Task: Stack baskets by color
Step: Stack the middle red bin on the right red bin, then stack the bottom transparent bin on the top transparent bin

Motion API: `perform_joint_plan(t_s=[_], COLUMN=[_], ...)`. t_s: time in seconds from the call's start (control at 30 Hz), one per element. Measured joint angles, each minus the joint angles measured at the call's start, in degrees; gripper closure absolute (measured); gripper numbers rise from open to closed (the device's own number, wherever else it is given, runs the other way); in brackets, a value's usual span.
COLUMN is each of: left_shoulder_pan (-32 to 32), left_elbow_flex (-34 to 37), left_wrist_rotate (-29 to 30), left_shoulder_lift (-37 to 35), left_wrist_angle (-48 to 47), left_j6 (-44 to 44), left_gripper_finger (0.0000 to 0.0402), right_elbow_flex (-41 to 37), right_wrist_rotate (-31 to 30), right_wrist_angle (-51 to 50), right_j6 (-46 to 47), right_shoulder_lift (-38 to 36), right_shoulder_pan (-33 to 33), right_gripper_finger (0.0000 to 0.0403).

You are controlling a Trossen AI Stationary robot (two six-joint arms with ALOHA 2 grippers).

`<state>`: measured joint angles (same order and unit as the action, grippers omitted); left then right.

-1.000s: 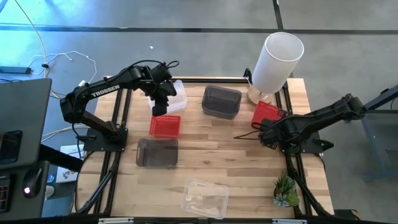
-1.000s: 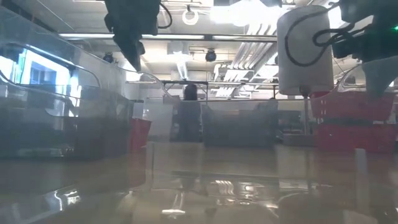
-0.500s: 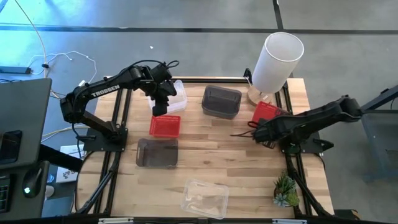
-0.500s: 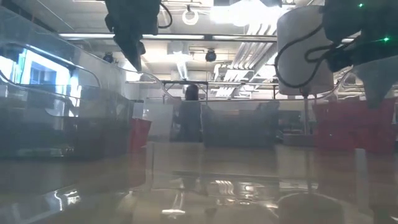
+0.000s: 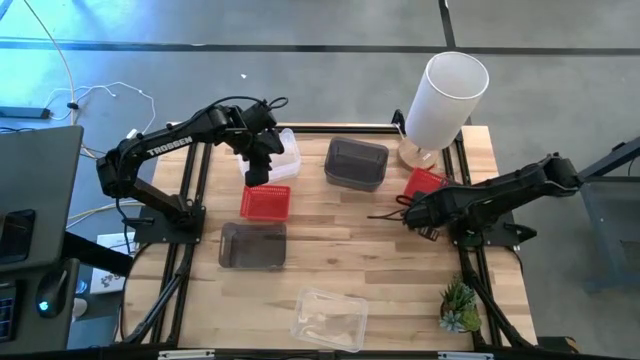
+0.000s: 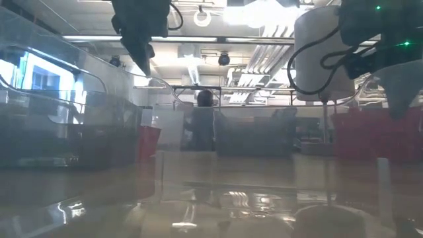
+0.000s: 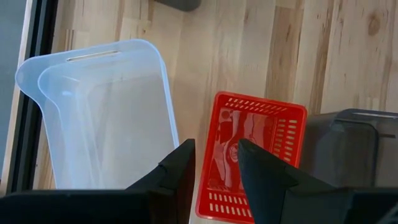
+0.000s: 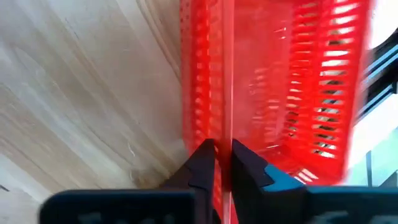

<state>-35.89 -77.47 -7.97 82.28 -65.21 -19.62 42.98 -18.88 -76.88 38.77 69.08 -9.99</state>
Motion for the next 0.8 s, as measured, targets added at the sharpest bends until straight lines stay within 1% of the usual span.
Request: perform_joint_plan(t_s=[0.23, 0.37, 0.47, 0.67, 0.8], left_shoulder_pan=[0.01, 0.01, 0.01, 0.54, 2.20], left_elbow_flex=[0.00, 0.00, 0.00, 0.00, 0.00], left_wrist_rotate=[0.00, 0.00, 0.00, 0.02, 0.00], left_shoulder_lift=[0.00, 0.00, 0.00, 0.00, 0.00], left_wrist_angle=[-0.02, -0.08, -0.13, -0.68, -1.21], left_j6=[0.16, 1.04, 2.37, 3.24, 4.59], left_gripper_finger=[0.0295, 0.0295, 0.0296, 0.0296, 0.0296], right_elbow_flex=[0.00, 0.06, 1.58, 7.92, 11.77], right_wrist_rotate=[-0.32, -0.42, -0.16, -0.03, 0.16], right_wrist_angle=[0.00, -0.01, -0.22, -0.20, 3.82], right_j6=[1.28, 1.99, 3.18, 5.00, 4.86], right_shoulder_lift=[0.00, -0.01, -0.01, -0.02, -0.04], right_shoulder_pan=[-0.01, -0.01, -0.01, -0.12, -2.05], right_gripper_finger=[0.0307, 0.0283, 0.0278, 0.0277, 0.0277])
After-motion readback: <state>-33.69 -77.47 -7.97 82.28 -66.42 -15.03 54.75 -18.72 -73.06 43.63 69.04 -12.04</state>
